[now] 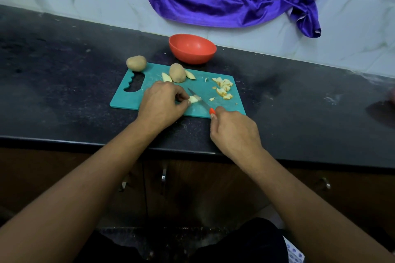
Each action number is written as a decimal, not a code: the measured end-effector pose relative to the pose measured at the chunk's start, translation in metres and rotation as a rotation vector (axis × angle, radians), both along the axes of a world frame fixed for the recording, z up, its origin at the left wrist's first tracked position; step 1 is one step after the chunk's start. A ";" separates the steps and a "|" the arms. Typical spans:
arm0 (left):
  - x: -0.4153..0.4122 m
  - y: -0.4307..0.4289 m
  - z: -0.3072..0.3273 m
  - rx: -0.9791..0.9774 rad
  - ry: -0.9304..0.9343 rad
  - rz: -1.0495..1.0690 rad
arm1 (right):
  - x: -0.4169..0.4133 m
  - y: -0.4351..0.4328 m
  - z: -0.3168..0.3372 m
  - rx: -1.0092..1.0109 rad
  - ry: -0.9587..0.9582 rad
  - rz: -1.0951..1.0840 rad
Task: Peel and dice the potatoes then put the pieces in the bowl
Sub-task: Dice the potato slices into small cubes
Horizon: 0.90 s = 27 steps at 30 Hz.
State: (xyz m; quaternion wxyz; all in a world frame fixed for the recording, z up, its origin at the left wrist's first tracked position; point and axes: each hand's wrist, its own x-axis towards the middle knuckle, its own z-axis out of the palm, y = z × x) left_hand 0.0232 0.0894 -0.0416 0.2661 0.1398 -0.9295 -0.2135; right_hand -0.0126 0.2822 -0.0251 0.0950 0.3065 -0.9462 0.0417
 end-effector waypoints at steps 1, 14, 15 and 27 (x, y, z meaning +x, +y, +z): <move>0.000 0.001 0.001 -0.002 -0.005 0.001 | -0.001 0.000 0.001 0.009 -0.009 0.008; 0.000 0.001 0.000 0.004 -0.006 0.009 | 0.001 0.002 -0.004 -0.032 0.005 -0.027; 0.000 0.001 0.000 0.002 -0.007 0.010 | 0.002 0.003 -0.004 -0.029 0.007 -0.019; 0.000 0.001 0.001 -0.008 -0.017 0.018 | 0.000 -0.001 0.000 0.032 -0.028 -0.003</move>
